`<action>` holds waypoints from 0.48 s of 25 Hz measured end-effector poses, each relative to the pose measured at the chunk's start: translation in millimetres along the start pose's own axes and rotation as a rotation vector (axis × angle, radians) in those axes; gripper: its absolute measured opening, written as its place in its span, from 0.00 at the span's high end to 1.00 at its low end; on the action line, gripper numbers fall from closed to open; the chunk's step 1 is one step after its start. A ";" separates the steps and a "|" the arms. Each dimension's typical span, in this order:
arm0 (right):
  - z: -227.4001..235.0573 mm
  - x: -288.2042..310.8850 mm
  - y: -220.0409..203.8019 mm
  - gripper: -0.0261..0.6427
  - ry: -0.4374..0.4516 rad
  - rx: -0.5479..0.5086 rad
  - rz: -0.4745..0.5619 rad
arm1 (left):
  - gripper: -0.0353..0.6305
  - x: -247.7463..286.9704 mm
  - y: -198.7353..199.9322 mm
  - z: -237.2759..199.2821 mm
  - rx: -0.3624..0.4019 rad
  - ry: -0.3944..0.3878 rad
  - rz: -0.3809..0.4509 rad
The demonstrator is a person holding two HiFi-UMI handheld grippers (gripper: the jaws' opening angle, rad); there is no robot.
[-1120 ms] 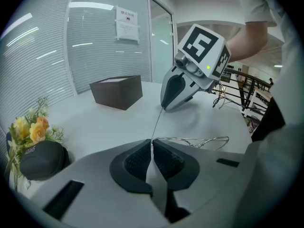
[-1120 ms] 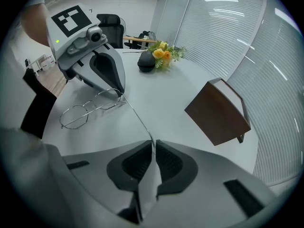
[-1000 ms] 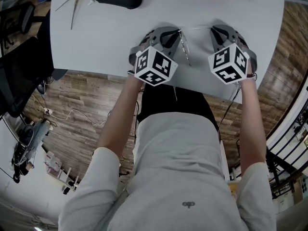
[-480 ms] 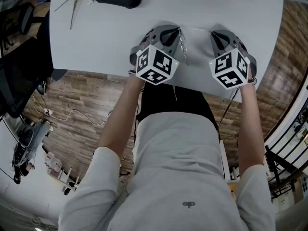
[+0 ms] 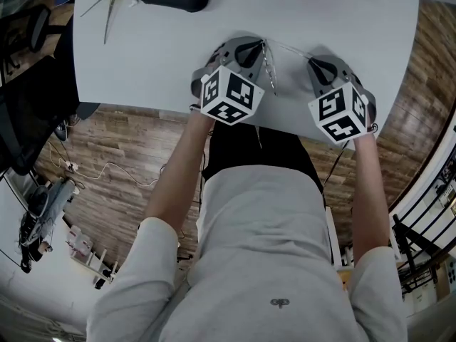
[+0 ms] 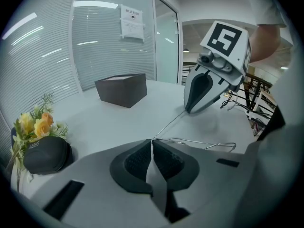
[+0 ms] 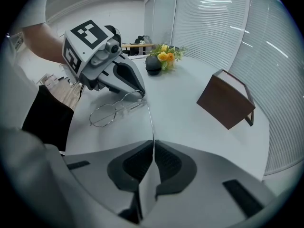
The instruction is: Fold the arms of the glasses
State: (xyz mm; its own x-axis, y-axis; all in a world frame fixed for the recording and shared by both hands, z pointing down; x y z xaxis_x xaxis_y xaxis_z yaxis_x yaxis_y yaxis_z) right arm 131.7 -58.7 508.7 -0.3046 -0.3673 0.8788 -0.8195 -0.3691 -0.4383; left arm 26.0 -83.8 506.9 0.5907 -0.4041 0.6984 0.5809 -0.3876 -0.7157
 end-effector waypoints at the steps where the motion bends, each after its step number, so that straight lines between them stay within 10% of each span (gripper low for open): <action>1: -2.6 -0.7 -0.2 0.93 0.007 0.002 0.000 | 0.90 0.0 -0.1 -0.6 -0.001 0.002 0.000; 12: -32.1 -8.0 5.1 0.93 0.085 0.040 0.028 | 0.90 -1.4 -1.3 -5.5 -0.011 0.013 0.002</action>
State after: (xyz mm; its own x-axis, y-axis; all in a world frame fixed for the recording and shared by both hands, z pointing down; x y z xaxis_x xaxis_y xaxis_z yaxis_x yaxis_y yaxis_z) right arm 114.4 -30.3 505.5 -0.3685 -0.3044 0.8784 -0.7909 -0.3938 -0.4683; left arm 21.3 -87.3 506.7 0.5845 -0.4157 0.6968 0.5734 -0.3960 -0.7172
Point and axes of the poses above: the fingertips, and each gripper's own axes: x forward along the fingers, z to its right, y out of its top, the point moved 1 cm from there along -x, backward along the fingers, and after that the axes turned 6 degrees about -y, right-handed, at the moved point
